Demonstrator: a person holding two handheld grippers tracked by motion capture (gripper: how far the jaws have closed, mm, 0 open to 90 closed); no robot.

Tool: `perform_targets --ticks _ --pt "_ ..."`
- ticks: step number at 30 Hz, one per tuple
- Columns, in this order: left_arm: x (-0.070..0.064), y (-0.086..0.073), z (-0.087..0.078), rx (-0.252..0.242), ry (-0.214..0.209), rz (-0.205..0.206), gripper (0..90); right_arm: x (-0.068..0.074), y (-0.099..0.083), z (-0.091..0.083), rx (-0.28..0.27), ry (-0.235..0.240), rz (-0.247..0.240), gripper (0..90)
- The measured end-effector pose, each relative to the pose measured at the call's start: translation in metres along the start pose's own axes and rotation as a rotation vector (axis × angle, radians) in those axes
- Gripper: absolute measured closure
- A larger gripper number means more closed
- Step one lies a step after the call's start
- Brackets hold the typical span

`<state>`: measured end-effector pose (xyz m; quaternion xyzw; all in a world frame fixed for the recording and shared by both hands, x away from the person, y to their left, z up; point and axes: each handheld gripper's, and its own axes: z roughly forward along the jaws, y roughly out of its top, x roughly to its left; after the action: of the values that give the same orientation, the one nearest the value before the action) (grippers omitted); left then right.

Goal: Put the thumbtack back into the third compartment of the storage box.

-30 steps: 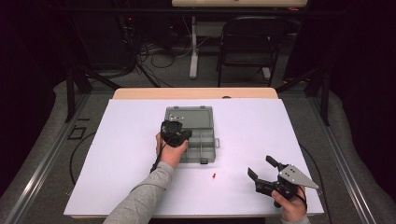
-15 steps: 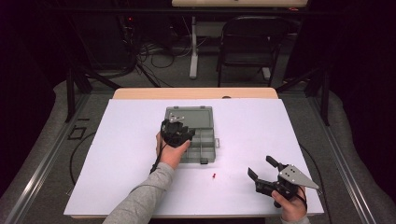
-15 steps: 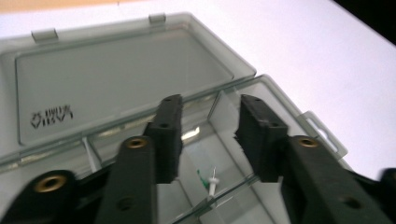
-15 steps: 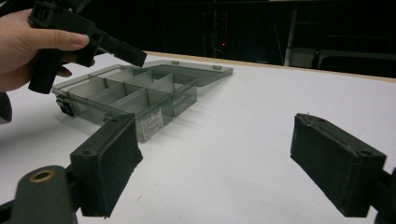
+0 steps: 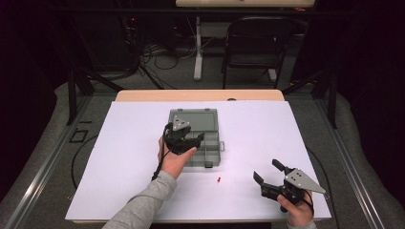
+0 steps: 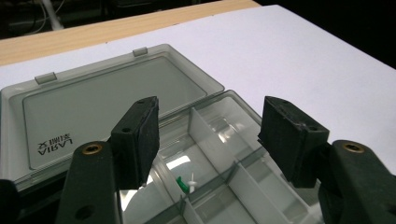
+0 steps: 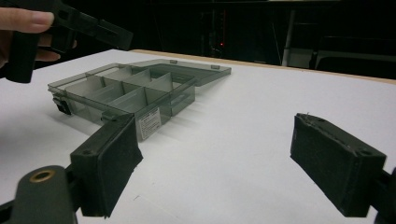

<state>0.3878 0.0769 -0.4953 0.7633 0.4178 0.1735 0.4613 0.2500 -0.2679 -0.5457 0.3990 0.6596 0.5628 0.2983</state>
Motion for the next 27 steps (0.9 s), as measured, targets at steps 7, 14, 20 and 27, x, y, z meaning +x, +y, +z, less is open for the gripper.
perform_targets --ticks 7,14,20,27 --pt "-0.009 -0.008 -0.022 -0.034 -0.031 0.023 36.4 0.000 0.000 0.000 -0.003 0.000 -0.002 14.9" --pt "-0.018 -0.013 -0.034 -0.061 -0.061 0.028 36.4 0.000 0.000 0.000 0.000 -0.001 -0.001 14.9" --pt "-0.023 -0.021 -0.042 -0.074 -0.077 0.036 36.5 0.000 0.000 0.000 0.001 -0.002 0.002 14.9" --pt "-0.030 -0.036 -0.042 -0.060 -0.103 0.024 38.0 0.000 0.000 0.000 0.001 0.001 0.000 14.9"
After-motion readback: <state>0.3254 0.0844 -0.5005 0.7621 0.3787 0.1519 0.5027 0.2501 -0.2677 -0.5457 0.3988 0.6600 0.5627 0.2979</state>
